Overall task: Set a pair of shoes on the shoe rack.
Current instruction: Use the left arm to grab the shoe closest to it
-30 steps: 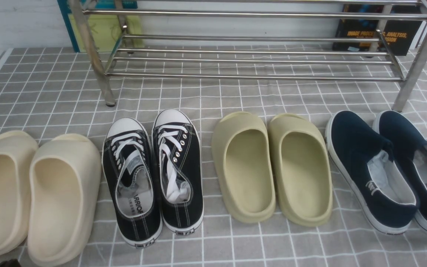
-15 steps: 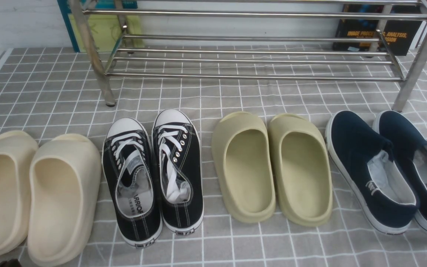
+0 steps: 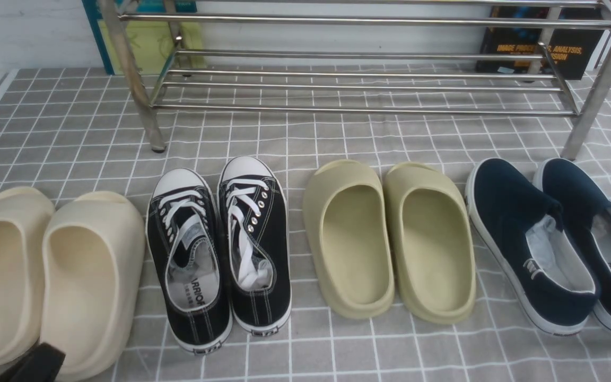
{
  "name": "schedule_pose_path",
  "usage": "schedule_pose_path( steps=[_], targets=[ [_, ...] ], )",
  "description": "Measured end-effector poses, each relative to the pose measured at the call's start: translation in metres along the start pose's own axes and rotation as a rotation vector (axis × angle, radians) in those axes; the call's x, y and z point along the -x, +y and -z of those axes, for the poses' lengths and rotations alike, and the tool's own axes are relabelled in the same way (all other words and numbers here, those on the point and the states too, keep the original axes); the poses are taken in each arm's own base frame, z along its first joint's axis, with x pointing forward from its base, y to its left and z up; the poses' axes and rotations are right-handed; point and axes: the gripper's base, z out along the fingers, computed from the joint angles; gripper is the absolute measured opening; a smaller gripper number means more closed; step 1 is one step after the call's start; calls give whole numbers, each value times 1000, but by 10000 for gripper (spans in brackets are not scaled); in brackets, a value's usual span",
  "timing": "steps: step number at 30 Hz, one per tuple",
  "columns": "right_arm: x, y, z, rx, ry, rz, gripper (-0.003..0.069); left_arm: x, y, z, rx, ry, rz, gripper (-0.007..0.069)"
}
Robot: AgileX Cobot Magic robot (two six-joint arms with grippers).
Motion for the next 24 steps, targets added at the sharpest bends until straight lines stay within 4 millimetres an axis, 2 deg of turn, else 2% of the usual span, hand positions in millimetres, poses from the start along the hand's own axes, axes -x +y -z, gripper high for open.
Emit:
schedule_pose_path(
  steps=[2, 4, 19, 20, 23, 24],
  targets=[
    [0, 0, 0, 0, 0, 0, 239, 1, -3, 0, -33, -4, 136, 102],
    [0, 0, 0, 0, 0, 0, 239, 2, -5, 0, -55, -22, 200, 102],
    [0, 0, 0, 0, 0, 0, 239, 6, -8, 1, -93, -56, 287, 116],
    [0, 0, 0, 0, 0, 0, 239, 7, -10, 1, -98, -53, 264, 117],
    [0, 0, 0, 0, 0, 0, 239, 12, -49, 14, -178, -29, -53, 120],
    [0, 0, 0, 0, 0, 0, 239, 13, -52, 15, -185, -35, -77, 120]
  ],
)
